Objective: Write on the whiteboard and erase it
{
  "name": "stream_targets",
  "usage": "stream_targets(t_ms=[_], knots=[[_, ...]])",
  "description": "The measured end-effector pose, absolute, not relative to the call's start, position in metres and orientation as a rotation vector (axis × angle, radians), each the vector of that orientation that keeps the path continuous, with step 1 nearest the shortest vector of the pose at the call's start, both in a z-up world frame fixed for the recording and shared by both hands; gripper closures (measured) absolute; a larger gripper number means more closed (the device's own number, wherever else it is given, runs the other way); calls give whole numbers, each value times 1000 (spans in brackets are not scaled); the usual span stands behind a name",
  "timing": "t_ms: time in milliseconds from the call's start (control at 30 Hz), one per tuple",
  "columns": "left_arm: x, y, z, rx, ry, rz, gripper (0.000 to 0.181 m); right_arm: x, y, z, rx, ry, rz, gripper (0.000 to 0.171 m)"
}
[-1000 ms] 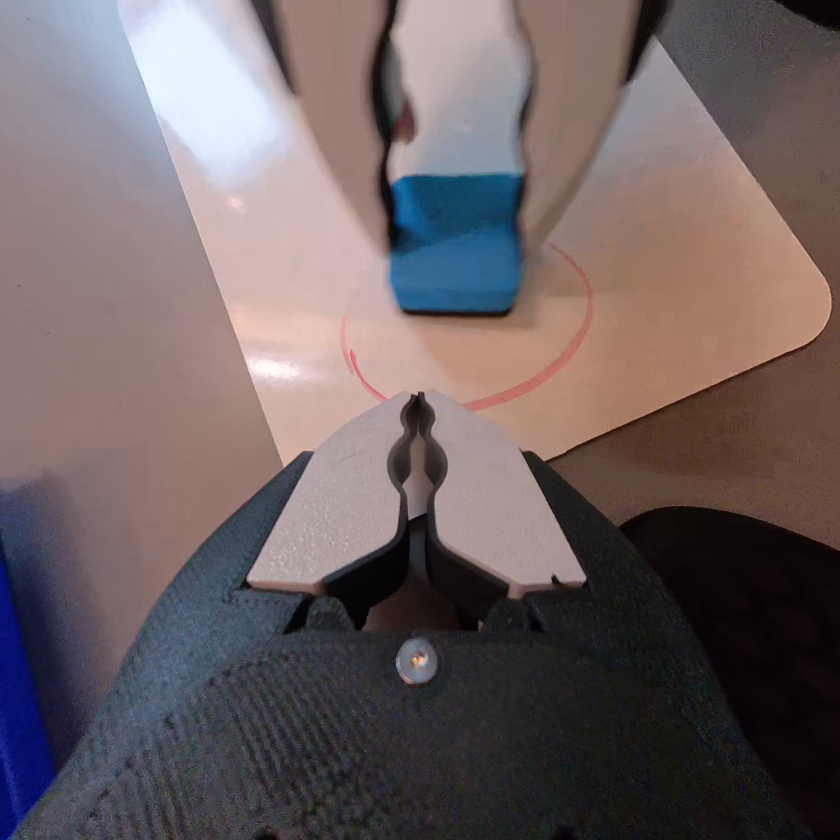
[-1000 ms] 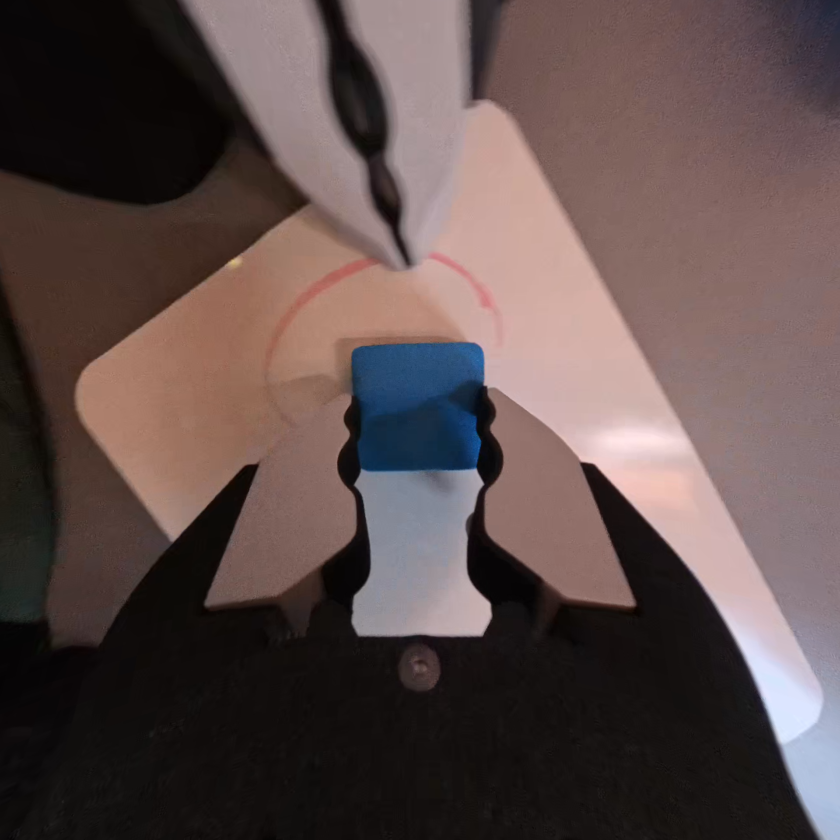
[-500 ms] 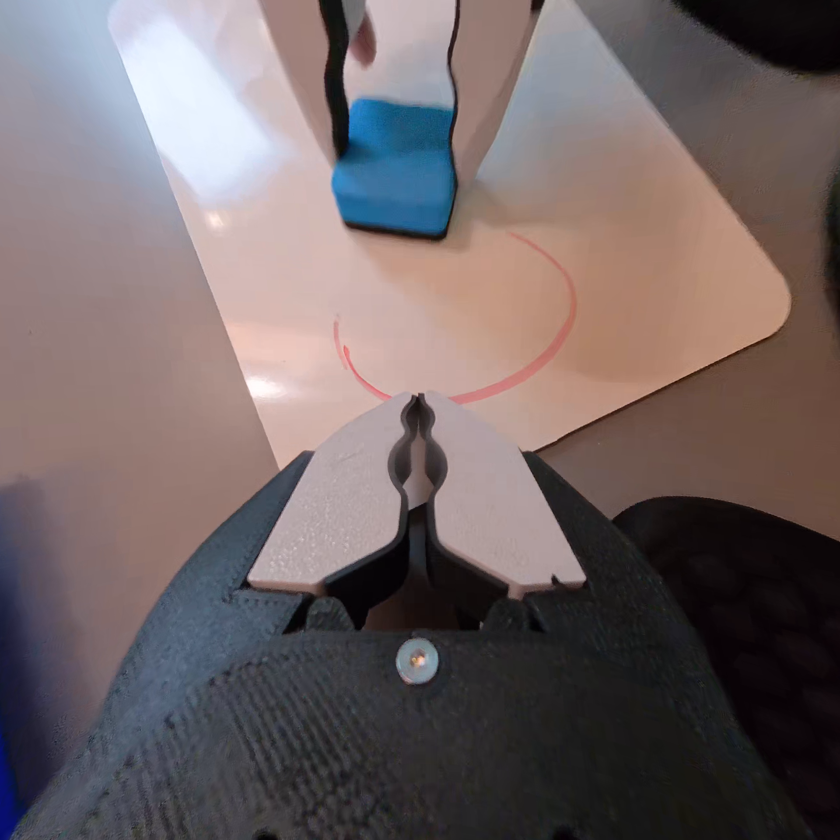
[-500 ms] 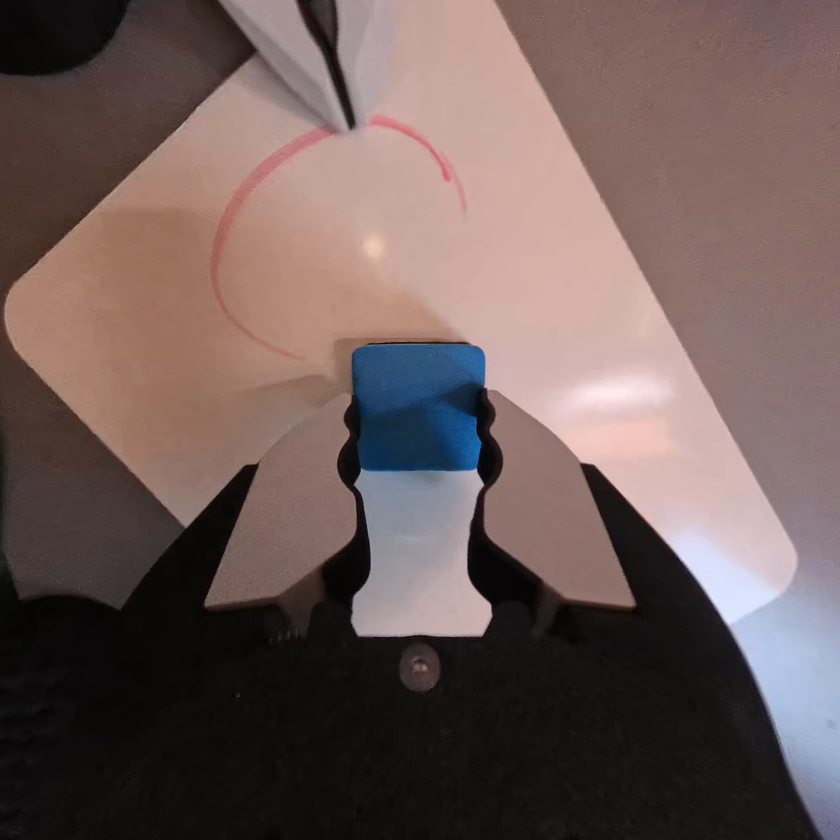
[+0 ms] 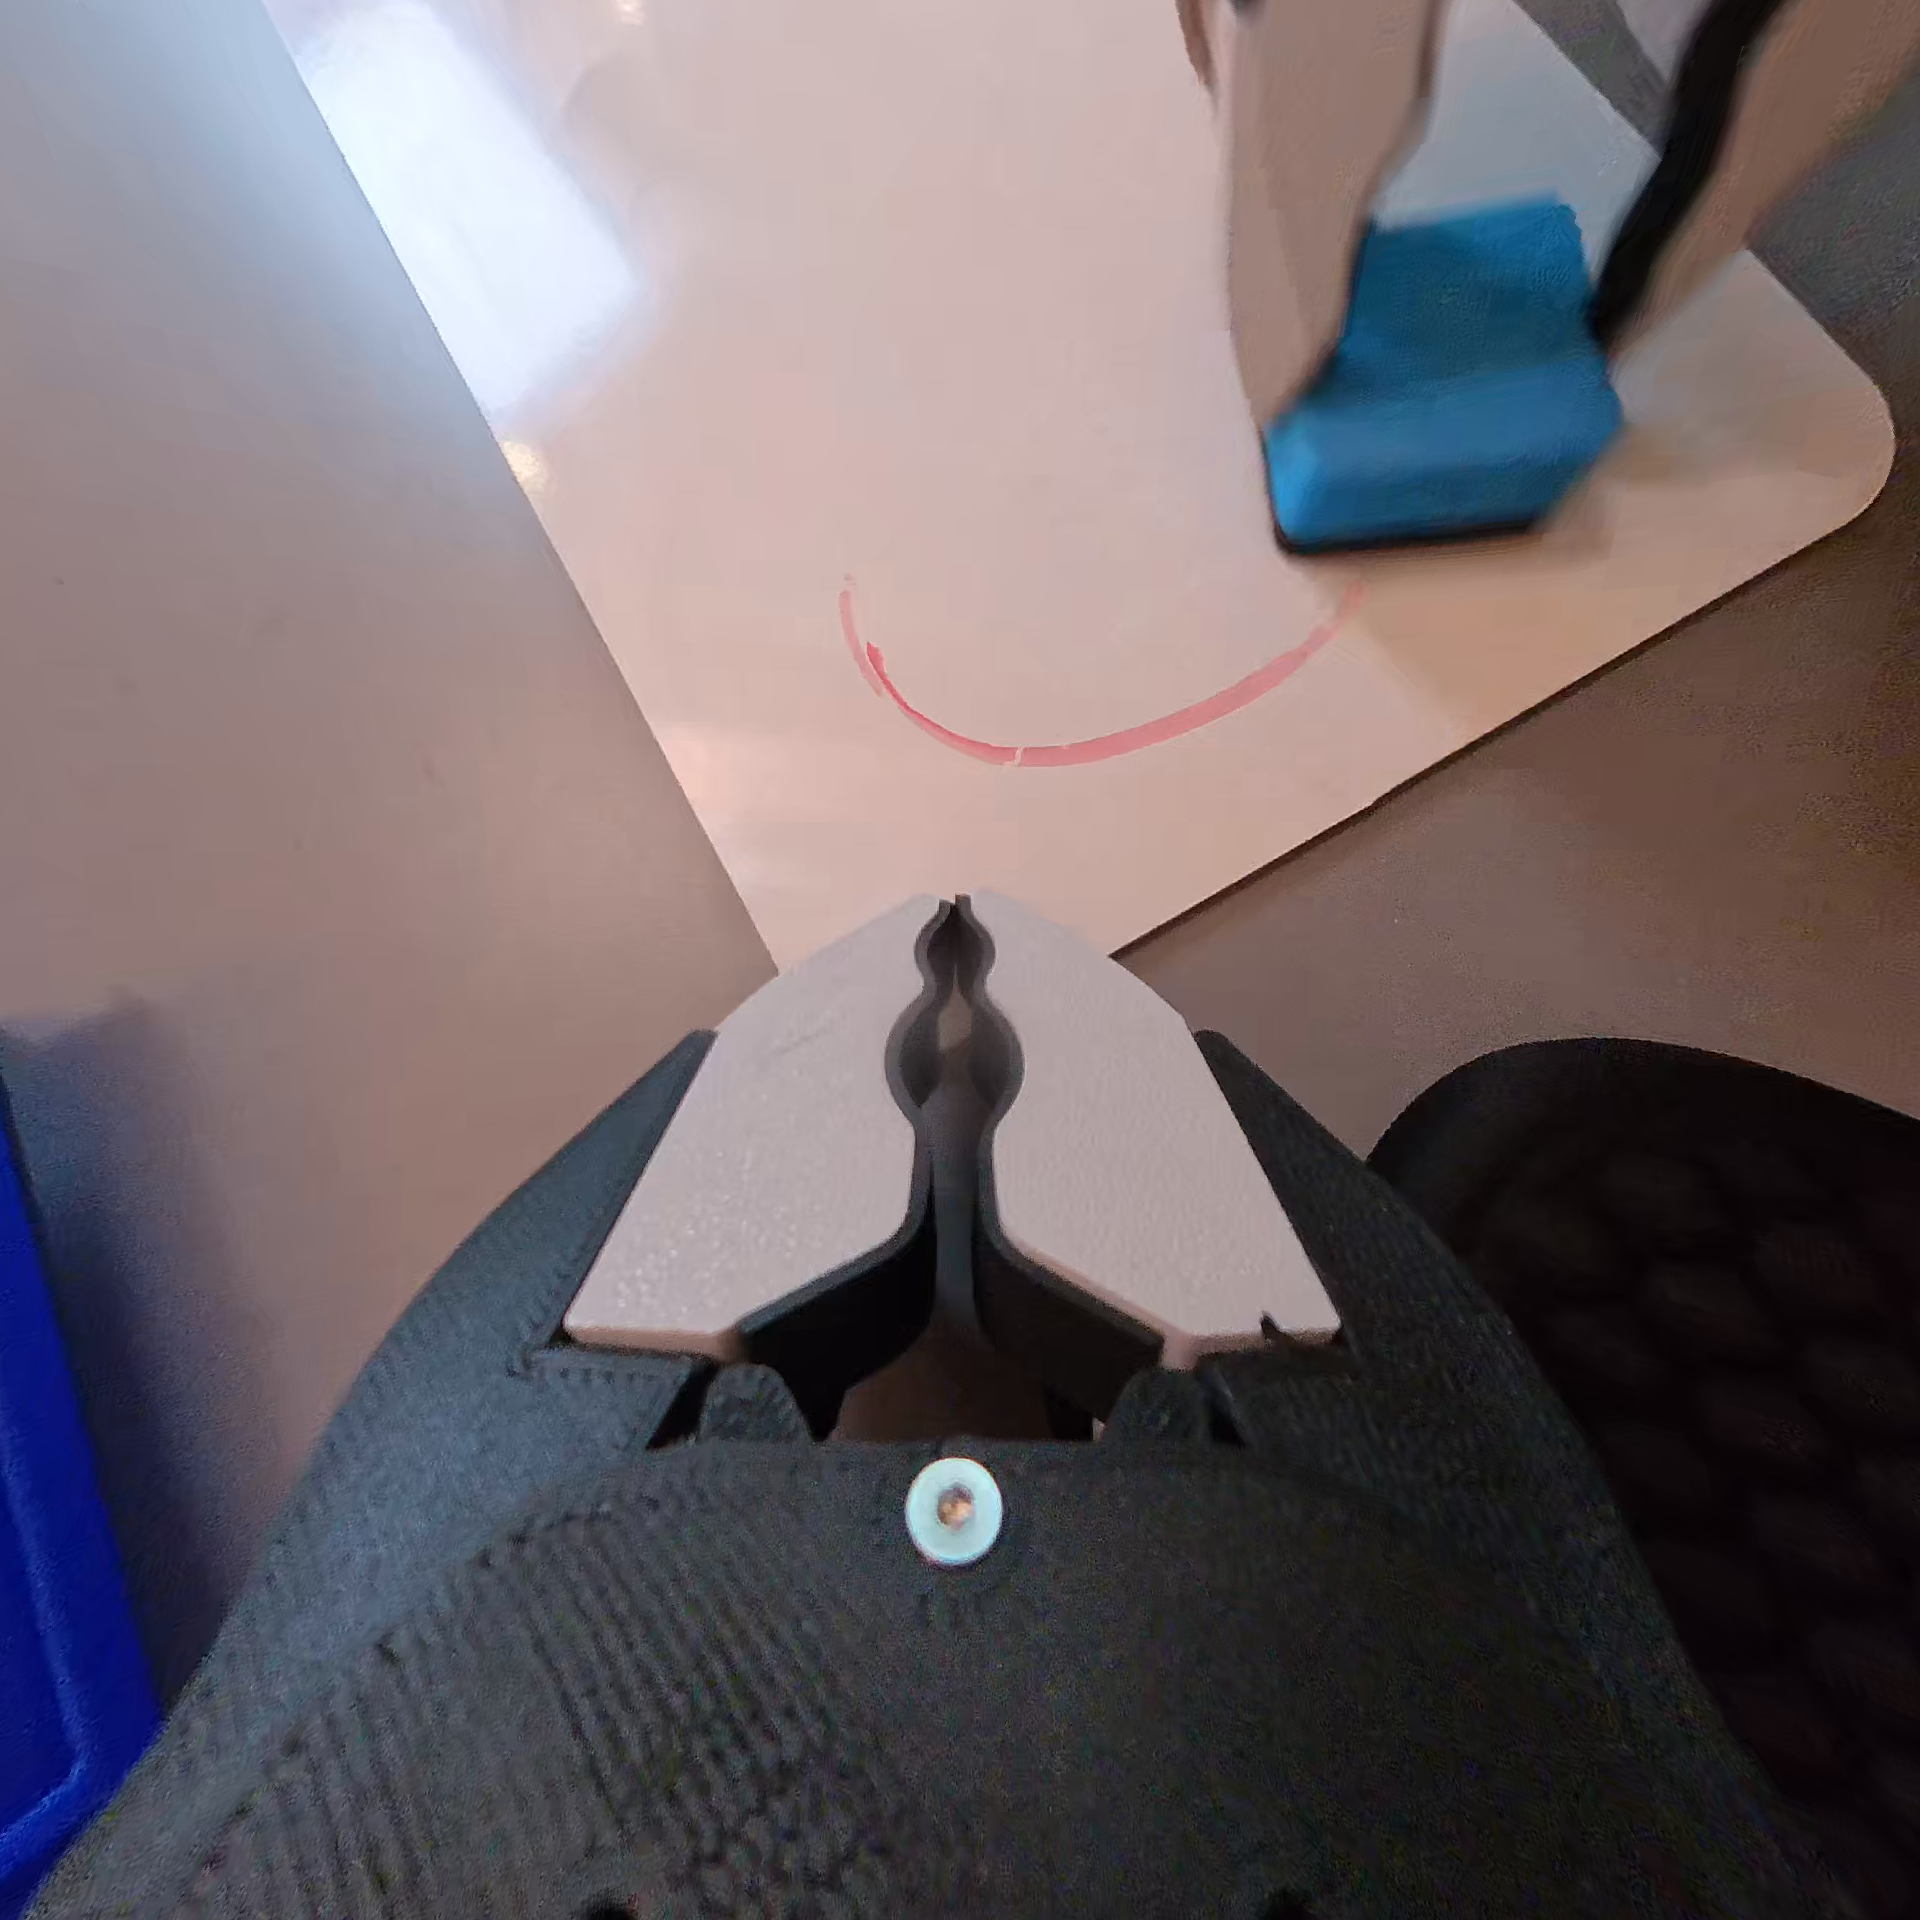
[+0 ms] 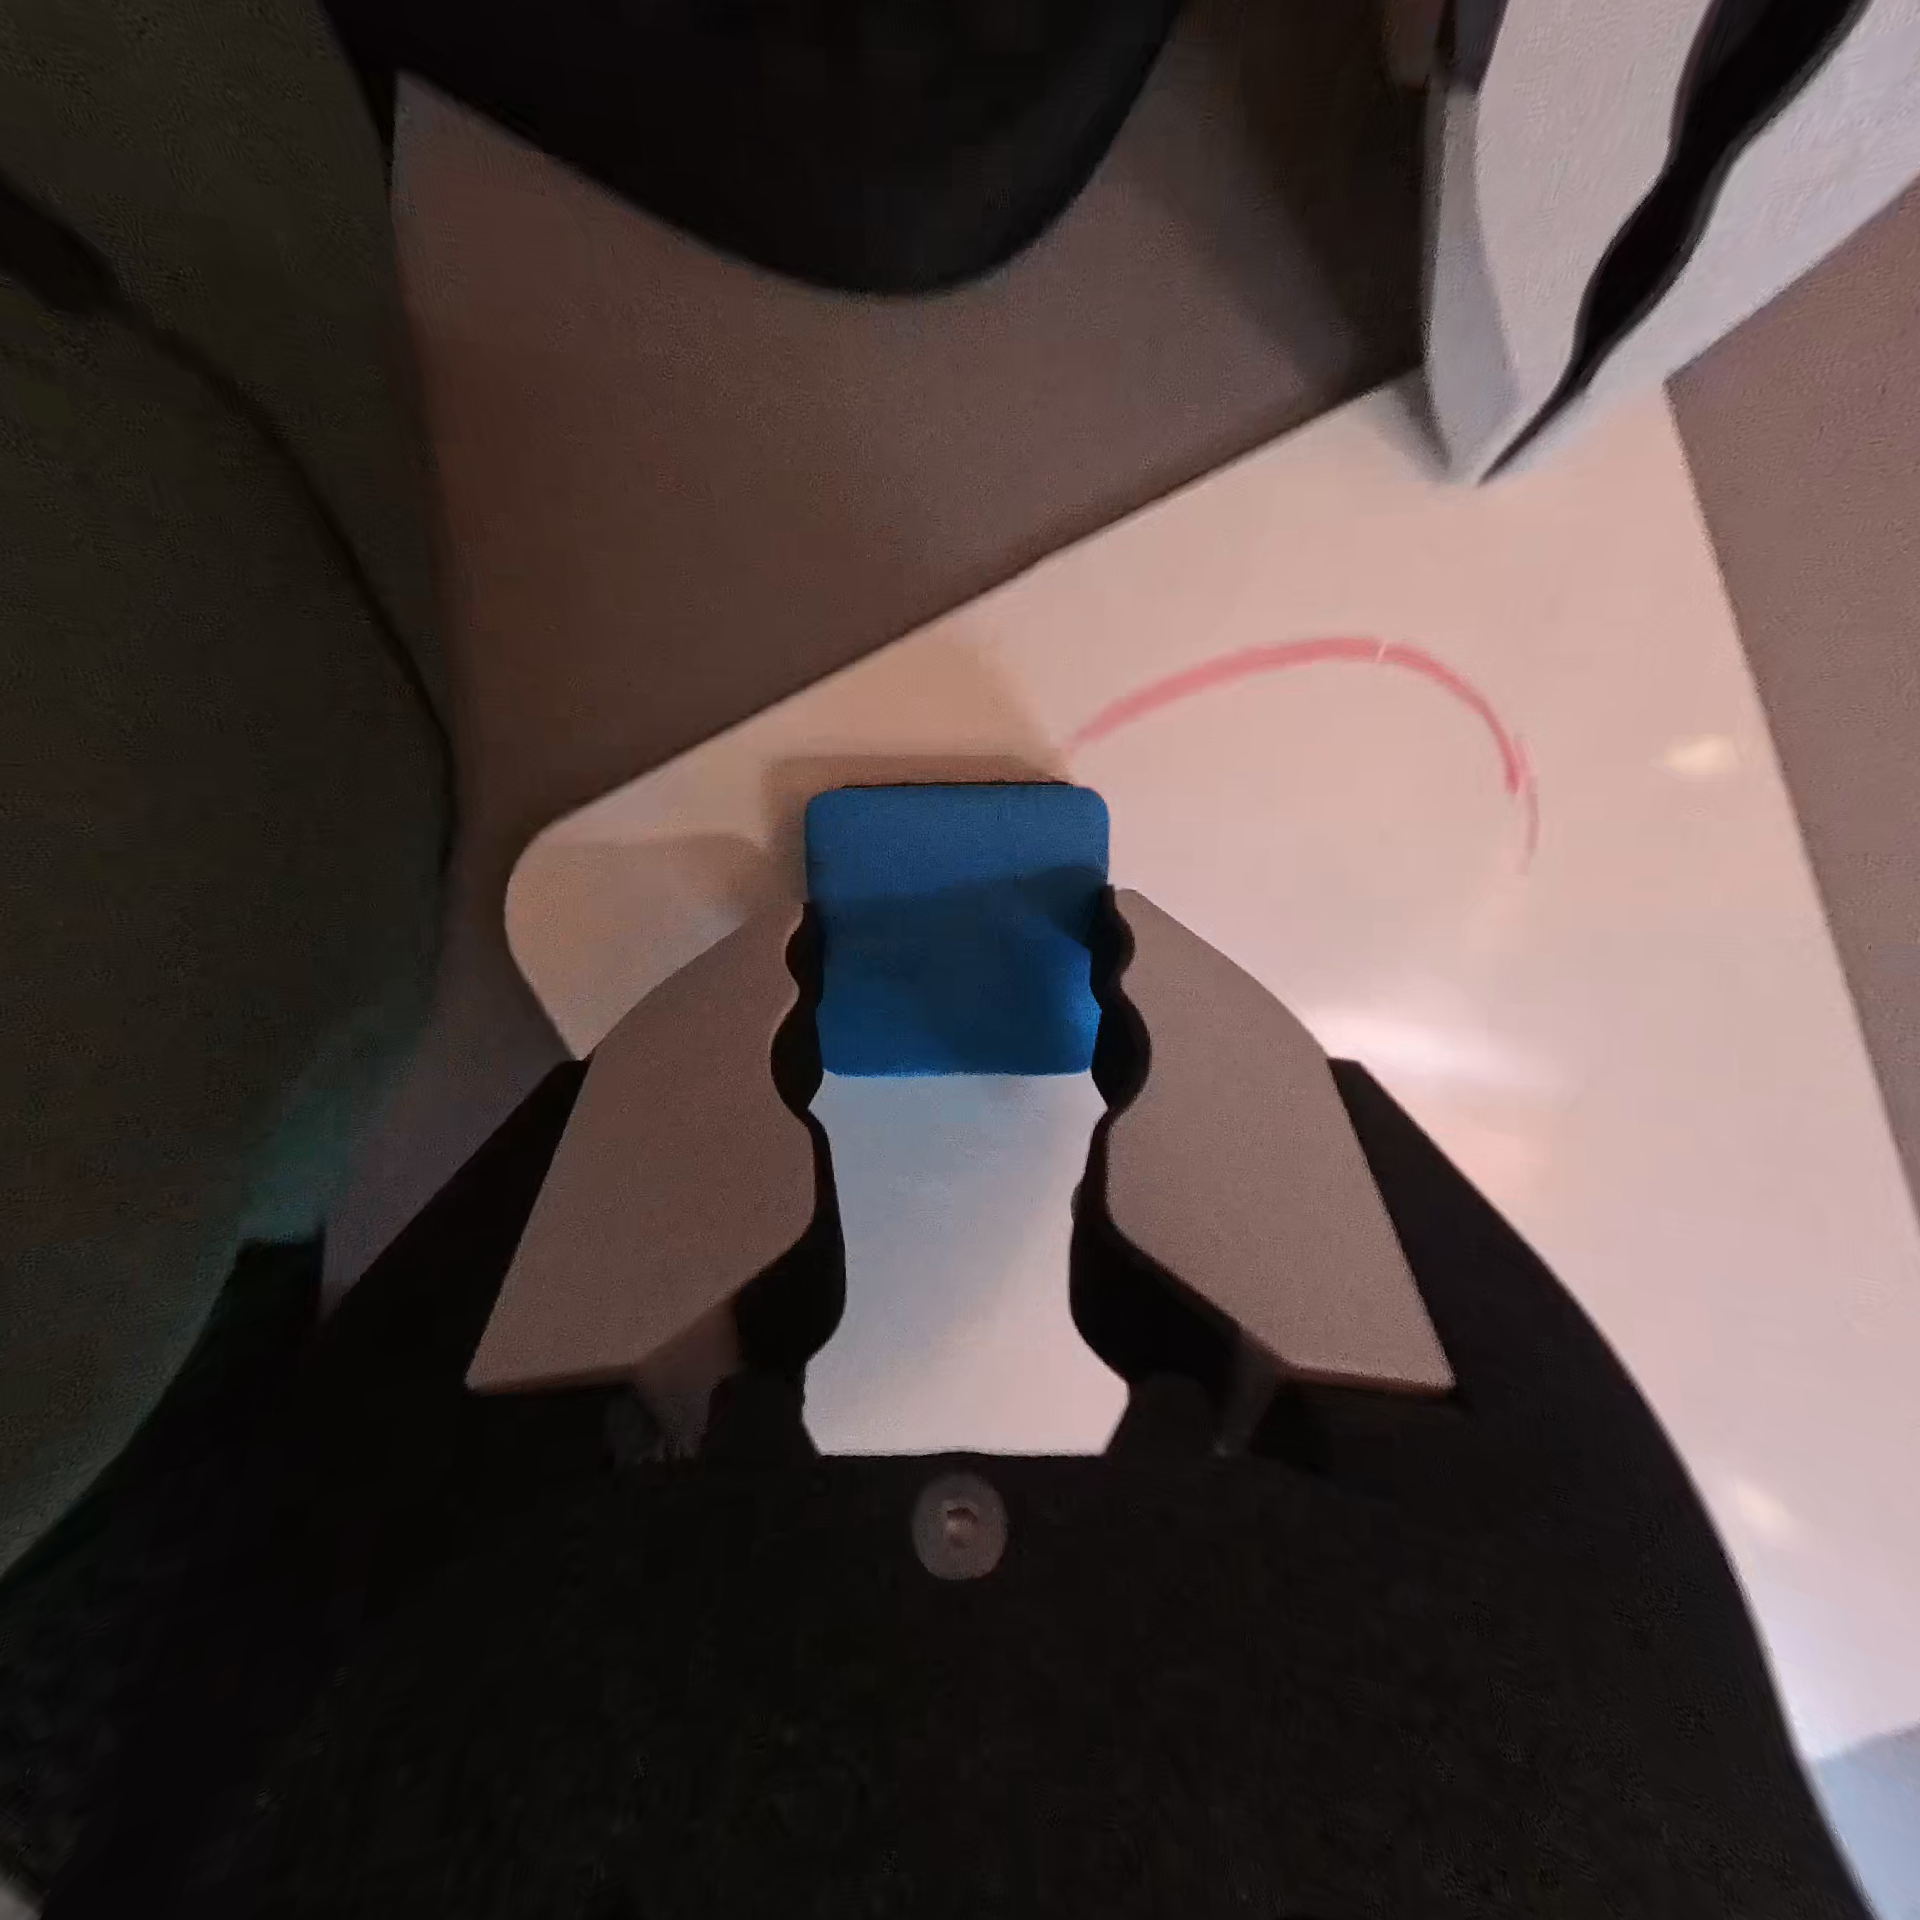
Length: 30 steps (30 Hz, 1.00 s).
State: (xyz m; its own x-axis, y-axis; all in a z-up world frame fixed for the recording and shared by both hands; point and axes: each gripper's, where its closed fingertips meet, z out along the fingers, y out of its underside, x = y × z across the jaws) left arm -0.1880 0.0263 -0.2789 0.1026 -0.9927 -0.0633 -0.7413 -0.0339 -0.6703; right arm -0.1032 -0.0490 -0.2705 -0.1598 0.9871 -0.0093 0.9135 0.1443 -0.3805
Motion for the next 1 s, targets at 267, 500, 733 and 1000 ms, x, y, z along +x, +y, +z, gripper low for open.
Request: stream_targets(t_ms=[267, 500, 733, 1000], knots=[[-187, 26, -279, -1829, 1694, -585, 181, -103, -53, -271, -1894, -2099, 481, 121], [-186, 25, -279, -1826, 1691, -586, 181, -102, -7, -271, -2000, -1925, 449, 121], [-185, 25, -279, -1822, 1692, -591, 181, -88, 34, -273, -2071, -1924, 347, 121], [-186, 24, -279, -1801, 1698, -608, 181, -115, -11, -272, -1941, -2118, 527, 121]])
